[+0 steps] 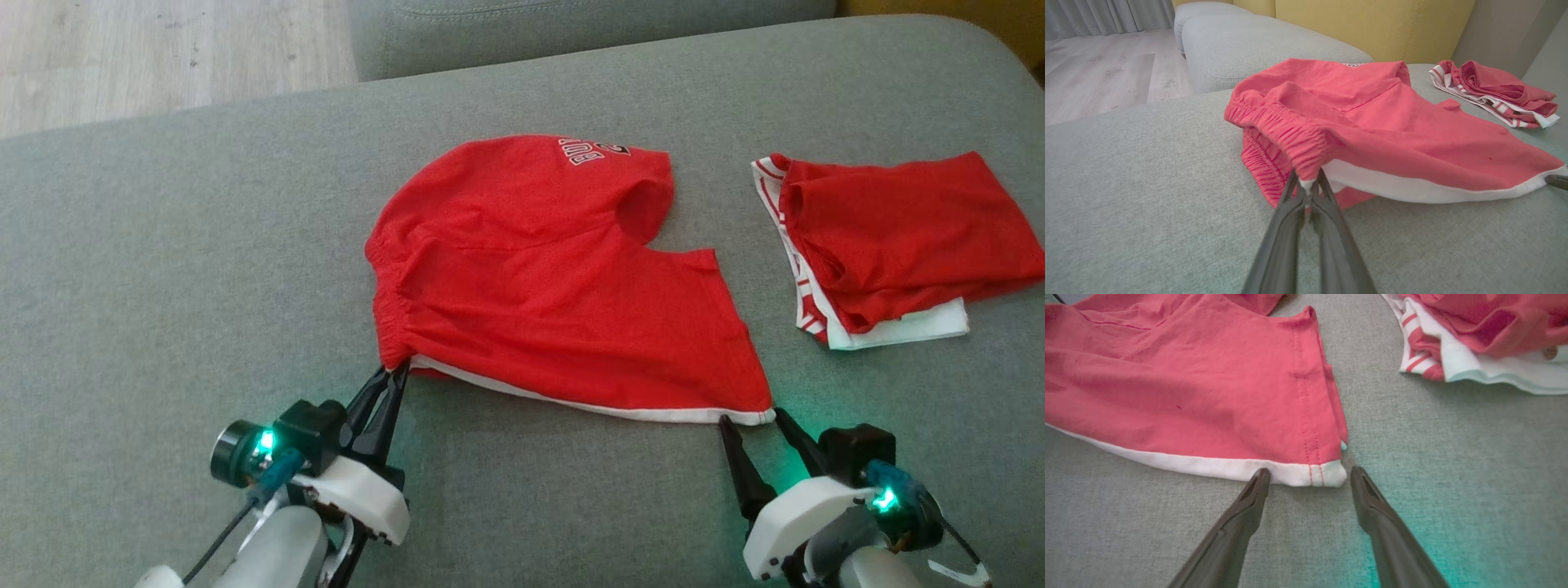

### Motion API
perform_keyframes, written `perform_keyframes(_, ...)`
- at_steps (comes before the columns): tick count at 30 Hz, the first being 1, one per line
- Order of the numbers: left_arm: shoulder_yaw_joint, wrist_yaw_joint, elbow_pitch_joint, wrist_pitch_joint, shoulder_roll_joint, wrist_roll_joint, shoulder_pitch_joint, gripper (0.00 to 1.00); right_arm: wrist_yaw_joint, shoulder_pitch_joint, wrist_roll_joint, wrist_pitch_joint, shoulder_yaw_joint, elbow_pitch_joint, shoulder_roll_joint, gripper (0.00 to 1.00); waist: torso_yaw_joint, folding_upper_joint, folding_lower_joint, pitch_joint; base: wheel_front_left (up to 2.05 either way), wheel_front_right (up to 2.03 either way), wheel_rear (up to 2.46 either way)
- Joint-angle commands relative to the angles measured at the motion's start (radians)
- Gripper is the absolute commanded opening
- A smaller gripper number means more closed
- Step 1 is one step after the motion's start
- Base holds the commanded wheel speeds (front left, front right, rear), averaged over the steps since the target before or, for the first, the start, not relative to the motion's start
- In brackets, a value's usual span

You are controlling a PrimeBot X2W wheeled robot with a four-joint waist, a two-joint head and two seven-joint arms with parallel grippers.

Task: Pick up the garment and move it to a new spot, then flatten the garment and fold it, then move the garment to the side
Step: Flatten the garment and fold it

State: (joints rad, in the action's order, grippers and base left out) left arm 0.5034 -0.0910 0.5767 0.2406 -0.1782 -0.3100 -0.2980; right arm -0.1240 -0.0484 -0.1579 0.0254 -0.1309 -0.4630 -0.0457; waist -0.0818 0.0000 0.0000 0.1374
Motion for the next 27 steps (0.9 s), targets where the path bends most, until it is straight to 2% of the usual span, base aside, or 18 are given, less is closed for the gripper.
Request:
perform_keyframes(1, -0.026, 0.007, -0.031, 0.015, -0.025, -0.009, -0.029, 0.0, -0.007, -0.014, -0.01, -0.002, -0.028, 0.018, -0.004, 1.0, 0.003, 0.0, 0.0, 0.002, 0.0, 0.0, 0.0)
perform_keyframes(14, -0.017, 0.01, -0.034, 0.016, -0.031, -0.017, -0.036, 0.0, -0.007, -0.026, -0.025, -0.002, -0.041, 0.002, -0.004, 1.0, 0.007, 0.0, 0.0, 0.008, 0.0, 0.0, 0.0)
perform_keyframes(15, -0.016, 0.011, -0.033, 0.016, -0.031, -0.018, -0.036, 0.0, -0.007, -0.027, -0.023, 0.0, -0.04, 0.003, -0.004, 0.9, 0.007, 0.0, 0.0, 0.006, 0.0, 0.0, 0.0)
perform_keyframes(18, -0.014, 0.012, -0.031, 0.016, -0.033, -0.021, -0.035, 0.0, -0.007, -0.029, -0.018, 0.004, -0.039, 0.004, -0.004, 0.0, 0.006, 0.0, 0.0, 0.001, 0.0, 0.0, 0.0)
perform_keyframes(27, -0.01, 0.018, -0.025, 0.016, -0.039, -0.031, -0.027, 0.0, -0.007, -0.043, 0.006, 0.055, -0.039, 0.047, -0.004, 0.0, 0.001, 0.0, 0.0, -0.024, 0.0, 0.0, 0.0)
